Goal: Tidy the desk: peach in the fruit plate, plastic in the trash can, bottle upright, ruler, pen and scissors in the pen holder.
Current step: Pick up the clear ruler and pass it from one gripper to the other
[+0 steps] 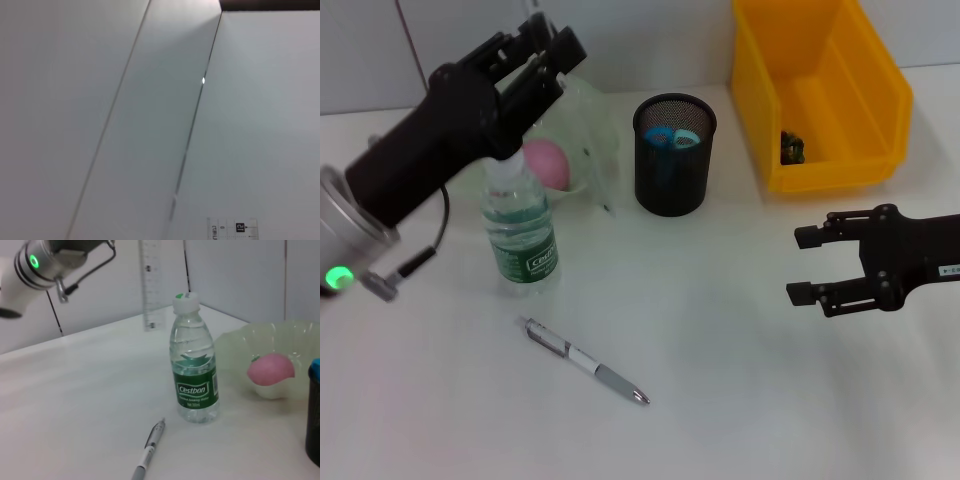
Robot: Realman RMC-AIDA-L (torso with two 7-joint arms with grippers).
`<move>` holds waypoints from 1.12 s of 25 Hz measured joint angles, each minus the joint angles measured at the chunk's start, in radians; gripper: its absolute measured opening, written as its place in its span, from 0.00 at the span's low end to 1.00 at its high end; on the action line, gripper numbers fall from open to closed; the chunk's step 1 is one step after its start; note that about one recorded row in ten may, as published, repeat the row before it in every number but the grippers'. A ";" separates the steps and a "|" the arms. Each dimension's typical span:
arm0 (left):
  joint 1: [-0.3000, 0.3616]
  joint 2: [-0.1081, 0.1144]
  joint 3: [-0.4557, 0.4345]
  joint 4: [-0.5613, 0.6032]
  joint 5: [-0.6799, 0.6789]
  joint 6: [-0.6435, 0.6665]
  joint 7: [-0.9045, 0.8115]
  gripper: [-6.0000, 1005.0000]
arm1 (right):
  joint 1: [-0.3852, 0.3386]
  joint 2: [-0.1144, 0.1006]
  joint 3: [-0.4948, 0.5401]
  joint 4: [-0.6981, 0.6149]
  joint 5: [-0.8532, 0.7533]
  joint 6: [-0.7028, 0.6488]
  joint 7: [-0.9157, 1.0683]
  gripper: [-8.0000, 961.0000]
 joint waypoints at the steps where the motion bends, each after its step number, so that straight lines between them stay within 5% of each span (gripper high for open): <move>1: 0.000 0.000 0.041 -0.024 -0.054 0.005 0.072 0.41 | 0.000 0.002 0.000 0.000 0.000 0.000 -0.001 0.80; 11: 0.032 -0.002 0.494 -0.032 -0.570 -0.135 0.569 0.42 | -0.008 0.042 0.024 0.017 0.044 0.008 -0.070 0.80; 13: 0.032 -0.002 0.494 -0.032 -0.570 -0.135 0.569 0.42 | -0.008 0.044 0.031 0.055 0.079 0.015 -0.101 0.80; 14: 0.023 -0.002 0.582 -0.026 -0.710 -0.195 0.647 0.42 | -0.009 0.045 0.034 0.077 0.099 0.019 -0.120 0.80; 18: 0.006 -0.002 0.676 -0.008 -0.884 -0.259 0.757 0.42 | -0.013 0.049 0.039 0.138 0.158 0.057 -0.201 0.80; 28: -0.044 -0.002 0.842 0.028 -1.180 -0.300 1.036 0.43 | -0.020 0.063 0.033 0.308 0.371 0.128 -0.428 0.80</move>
